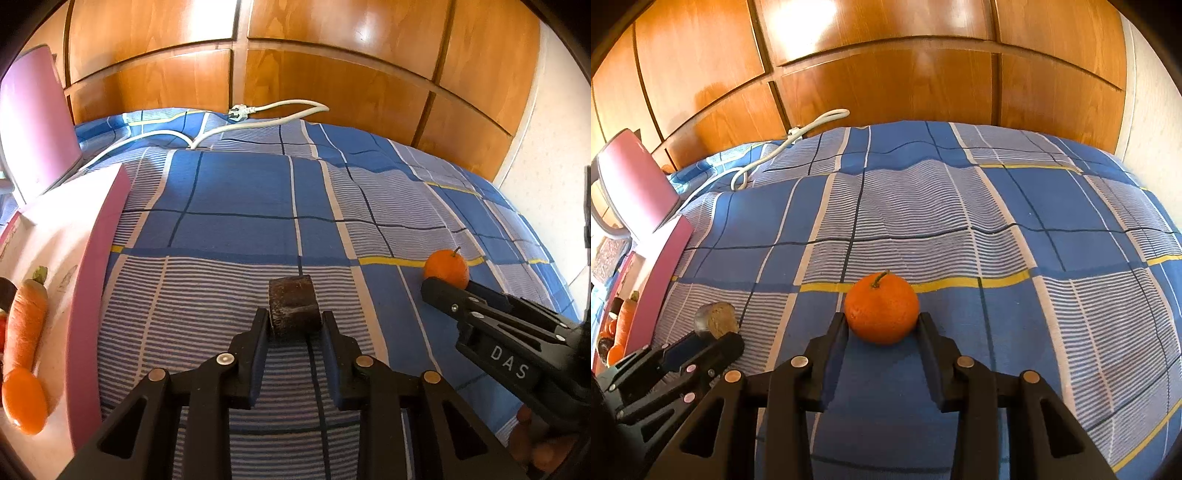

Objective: Organize fruits

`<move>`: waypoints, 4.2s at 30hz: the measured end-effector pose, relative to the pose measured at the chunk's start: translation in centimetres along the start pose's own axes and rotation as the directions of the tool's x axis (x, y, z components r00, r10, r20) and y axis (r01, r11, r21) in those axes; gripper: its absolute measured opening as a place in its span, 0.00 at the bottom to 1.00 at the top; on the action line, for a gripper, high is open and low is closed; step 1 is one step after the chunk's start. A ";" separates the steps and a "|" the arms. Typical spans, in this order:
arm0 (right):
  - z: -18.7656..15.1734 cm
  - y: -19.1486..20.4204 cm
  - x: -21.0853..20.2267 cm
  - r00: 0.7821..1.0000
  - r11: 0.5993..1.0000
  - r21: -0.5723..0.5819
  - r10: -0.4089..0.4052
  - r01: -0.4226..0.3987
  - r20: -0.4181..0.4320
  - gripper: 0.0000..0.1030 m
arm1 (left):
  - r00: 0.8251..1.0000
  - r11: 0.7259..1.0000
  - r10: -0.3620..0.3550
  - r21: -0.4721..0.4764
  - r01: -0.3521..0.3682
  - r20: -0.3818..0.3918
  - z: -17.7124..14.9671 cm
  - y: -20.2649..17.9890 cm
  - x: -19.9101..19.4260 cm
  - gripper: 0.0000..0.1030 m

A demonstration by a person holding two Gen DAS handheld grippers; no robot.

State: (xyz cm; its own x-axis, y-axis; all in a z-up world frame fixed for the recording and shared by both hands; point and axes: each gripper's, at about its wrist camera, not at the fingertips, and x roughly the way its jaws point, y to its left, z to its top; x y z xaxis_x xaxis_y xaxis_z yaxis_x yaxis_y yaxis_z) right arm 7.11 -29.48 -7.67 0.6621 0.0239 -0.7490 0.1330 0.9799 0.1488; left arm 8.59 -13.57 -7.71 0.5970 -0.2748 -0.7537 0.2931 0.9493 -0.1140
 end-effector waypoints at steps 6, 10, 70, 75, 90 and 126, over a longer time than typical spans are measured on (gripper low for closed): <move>-1.2 -0.6 -1.7 1.000 1.000 -0.007 0.010 -0.010 -0.002 0.37 | 1.000 1.000 -0.011 0.003 0.011 -0.013 -0.8 0.0 -1.1 0.26; -2.3 -0.8 -2.8 1.000 1.000 0.000 0.023 -0.023 -0.011 0.37 | 0.999 1.000 -0.028 -0.001 0.028 -0.026 -1.2 0.1 -1.9 0.26; -0.7 21.9 -4.9 0.920 0.843 -0.372 0.374 -0.389 -0.115 0.37 | 0.972 0.933 0.156 -0.351 -0.087 0.175 -3.9 19.0 -16.4 0.25; 0.6 23.6 -3.7 0.923 0.841 -0.379 0.363 -0.385 -0.132 0.37 | 0.979 0.937 0.123 -0.345 -0.060 0.165 -3.8 18.8 -15.7 0.25; 0.1 23.0 -2.0 0.927 0.873 -0.313 0.342 -0.375 -0.156 0.37 | 0.989 0.946 0.099 -0.318 -0.060 0.107 -3.8 18.0 -12.6 0.25; -3.2 20.8 -5.6 0.951 0.910 -0.277 0.299 -0.309 -0.079 0.38 | 0.954 0.911 0.271 -0.353 -0.213 0.125 -5.3 18.1 -16.0 0.56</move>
State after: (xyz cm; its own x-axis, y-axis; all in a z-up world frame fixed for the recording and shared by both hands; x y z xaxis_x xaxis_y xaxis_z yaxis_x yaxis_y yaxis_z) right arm 3.77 -8.60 -2.45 0.6111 0.3311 -0.7190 -0.2882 0.9390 0.1876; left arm 0.39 8.80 -1.11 0.7428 -0.0238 -0.6691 -0.1240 0.9772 -0.1724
